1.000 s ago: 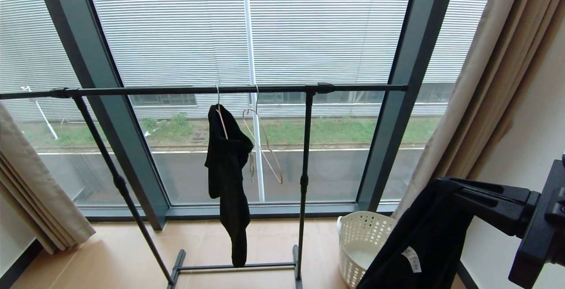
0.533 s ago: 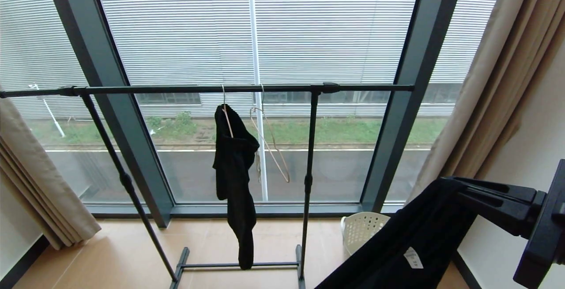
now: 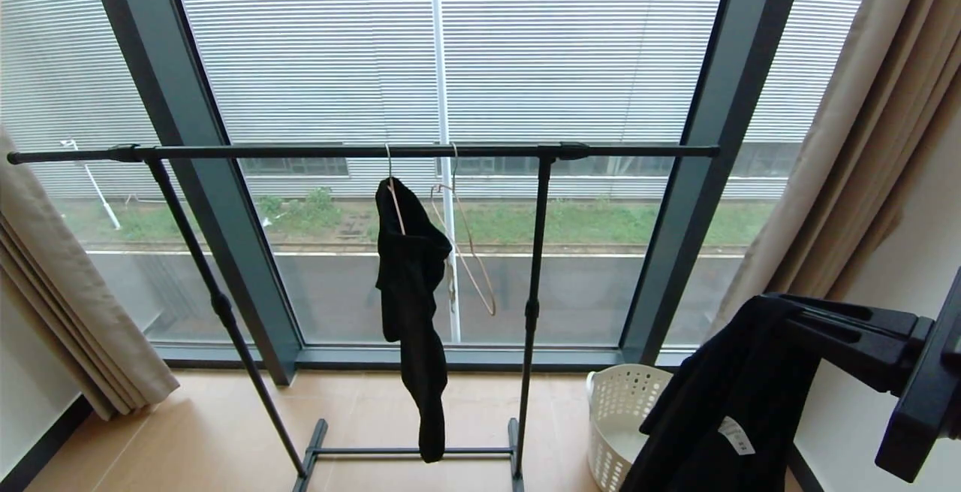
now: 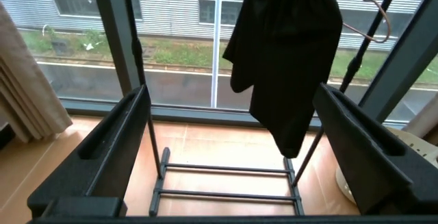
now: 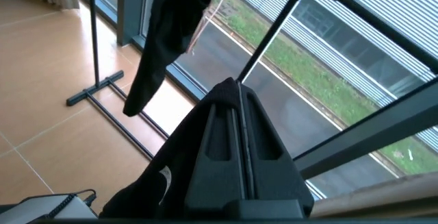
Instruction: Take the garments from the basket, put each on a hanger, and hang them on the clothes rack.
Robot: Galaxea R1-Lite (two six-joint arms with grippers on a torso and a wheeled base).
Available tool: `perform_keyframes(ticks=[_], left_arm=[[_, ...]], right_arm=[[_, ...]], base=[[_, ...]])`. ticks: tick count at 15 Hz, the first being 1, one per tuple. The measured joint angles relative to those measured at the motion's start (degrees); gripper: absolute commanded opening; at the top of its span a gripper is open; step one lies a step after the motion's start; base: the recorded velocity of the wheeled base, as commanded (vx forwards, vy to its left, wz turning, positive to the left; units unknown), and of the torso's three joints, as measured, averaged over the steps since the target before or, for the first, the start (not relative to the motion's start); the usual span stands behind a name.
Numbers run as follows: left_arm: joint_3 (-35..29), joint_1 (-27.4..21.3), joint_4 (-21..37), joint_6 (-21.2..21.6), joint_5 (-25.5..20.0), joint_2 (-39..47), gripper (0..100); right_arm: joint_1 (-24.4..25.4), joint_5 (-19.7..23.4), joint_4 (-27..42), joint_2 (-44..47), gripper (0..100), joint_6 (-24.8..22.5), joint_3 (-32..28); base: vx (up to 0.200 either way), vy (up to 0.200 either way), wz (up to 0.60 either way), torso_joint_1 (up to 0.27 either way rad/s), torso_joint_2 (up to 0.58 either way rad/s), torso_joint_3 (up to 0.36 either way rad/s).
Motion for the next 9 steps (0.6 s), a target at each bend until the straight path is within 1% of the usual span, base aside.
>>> perform_keyframes(ticks=[2, 4, 6, 9], left_arm=[[0.0, -1.0, 0.0, 0.0, 0.0, 2.3, 100], [-0.3, -2.6, 0.0, 0.0, -0.5, 8.0, 100], [-3.1, -5.8, 0.1, -0.1, -3.7, 14.8, 100], [-8.7, -8.9, -0.3, -0.5, -9.5, 26.9, 100]], right_arm=[[-0.1, 0.0, 0.0, 0.7, 0, 0.1, 0.1], [-0.1, 0.0, 0.0, 1.7, 0, 1.0, 0.2], [-0.3, 0.0, 0.1, 2.7, 0, 2.5, 0.4], [-2.6, 0.1, -0.4, 6.1, 0, 8.4, -0.1]], base=[[0.0, 0.0, 0.0, 0.0, 0.0, 0.0], [0.0, 0.0, 0.0, 0.0, 0.0, 0.0], [0.0, 0.0, 0.0, 0.0, 0.0, 0.0], [0.0, 0.0, 0.0, 0.0, 0.0, 0.0]])
